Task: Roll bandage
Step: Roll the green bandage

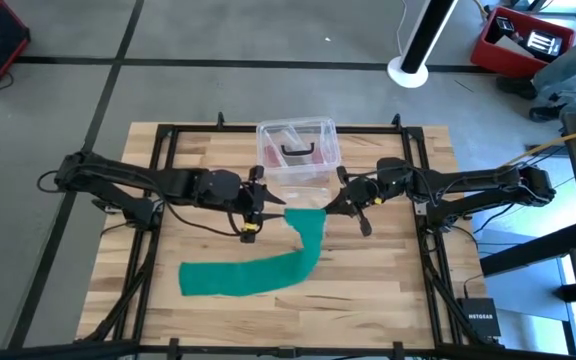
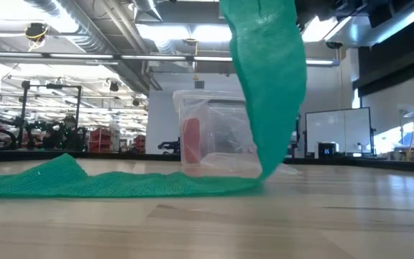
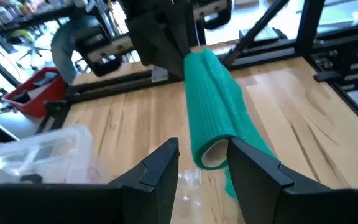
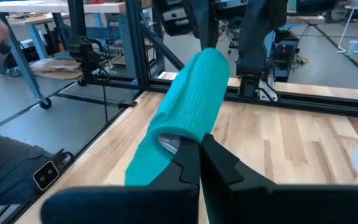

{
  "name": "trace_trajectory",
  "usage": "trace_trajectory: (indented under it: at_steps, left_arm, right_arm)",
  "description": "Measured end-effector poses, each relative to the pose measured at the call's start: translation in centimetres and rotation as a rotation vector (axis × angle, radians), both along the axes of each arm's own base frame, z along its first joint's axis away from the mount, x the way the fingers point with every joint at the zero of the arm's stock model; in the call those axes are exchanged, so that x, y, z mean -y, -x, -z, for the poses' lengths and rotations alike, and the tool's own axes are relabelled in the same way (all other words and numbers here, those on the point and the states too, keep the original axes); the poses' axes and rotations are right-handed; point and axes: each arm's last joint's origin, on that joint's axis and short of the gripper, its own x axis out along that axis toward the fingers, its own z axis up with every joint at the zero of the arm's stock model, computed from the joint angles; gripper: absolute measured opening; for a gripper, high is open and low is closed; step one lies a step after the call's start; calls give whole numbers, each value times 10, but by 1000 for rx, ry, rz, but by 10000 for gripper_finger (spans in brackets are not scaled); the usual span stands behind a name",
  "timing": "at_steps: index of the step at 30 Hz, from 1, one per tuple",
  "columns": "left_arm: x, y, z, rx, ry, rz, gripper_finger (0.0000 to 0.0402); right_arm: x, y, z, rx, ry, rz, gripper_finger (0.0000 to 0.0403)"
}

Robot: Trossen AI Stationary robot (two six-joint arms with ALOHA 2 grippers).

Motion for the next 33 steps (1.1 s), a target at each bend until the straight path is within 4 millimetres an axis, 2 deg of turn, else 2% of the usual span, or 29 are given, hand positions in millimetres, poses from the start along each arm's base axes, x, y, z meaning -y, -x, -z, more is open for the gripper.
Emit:
trace_trajectory:
  at_steps: [10, 15, 20, 27, 33]
  left_arm:
    - [-1, 4, -5, 16, -5, -6, 129]
    - [-4, 13, -2, -59, -58, -51, 129]
    - [-5, 23, -18, 24, -48, -71, 129]
    - [-1, 18, -14, 36, 4, 9, 129]
    - [1, 13, 3, 101, 59, 32, 129]
  right_arm:
    - [1, 0, -1, 6, 5, 26, 0]
    - [1, -1, -2, 15, 2, 25, 0]
    - [1, -1, -2, 16, 6, 33, 0]
    - [0, -4, -3, 52, 2, -1, 0]
    - [0, -9, 3, 31, 5, -2, 0]
